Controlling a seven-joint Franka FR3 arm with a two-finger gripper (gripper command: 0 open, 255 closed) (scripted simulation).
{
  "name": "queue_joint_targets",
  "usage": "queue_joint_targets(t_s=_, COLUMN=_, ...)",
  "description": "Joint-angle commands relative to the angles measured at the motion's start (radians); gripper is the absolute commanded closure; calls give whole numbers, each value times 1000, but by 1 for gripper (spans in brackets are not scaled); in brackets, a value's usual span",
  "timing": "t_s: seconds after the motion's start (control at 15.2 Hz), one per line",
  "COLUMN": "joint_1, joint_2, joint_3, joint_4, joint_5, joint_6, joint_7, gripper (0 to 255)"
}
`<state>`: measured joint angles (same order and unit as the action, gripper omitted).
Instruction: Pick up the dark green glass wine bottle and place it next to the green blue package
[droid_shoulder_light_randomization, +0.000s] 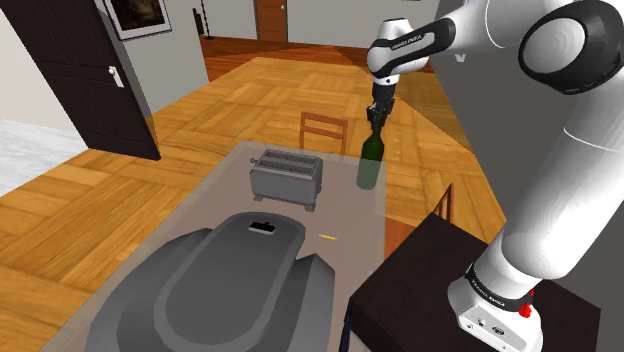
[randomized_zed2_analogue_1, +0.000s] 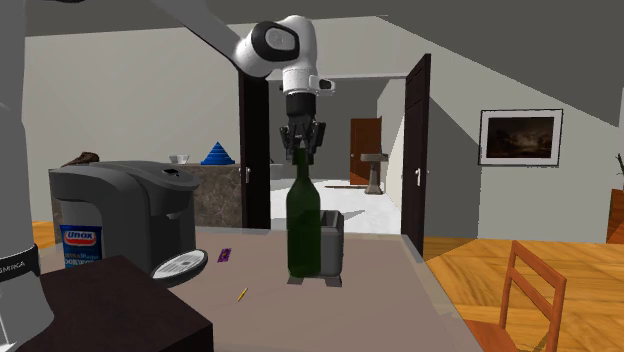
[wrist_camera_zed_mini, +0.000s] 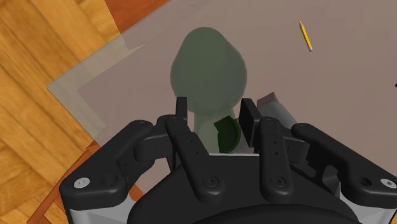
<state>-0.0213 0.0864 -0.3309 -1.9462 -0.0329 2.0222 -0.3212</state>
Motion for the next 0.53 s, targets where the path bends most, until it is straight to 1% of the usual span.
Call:
queue_joint_targets(t_s=0.0, joint_1=1, joint_2=-7, joint_3=0, joint_4=20, joint_5=-2, joint_6=-26, joint_7=1, gripper=255)
queue_joint_targets(t_s=0.46, joint_1=2, joint_2=-28, joint_3=1, joint_4=90, joint_5=-8, joint_6=-117, joint_7=2, gripper=255)
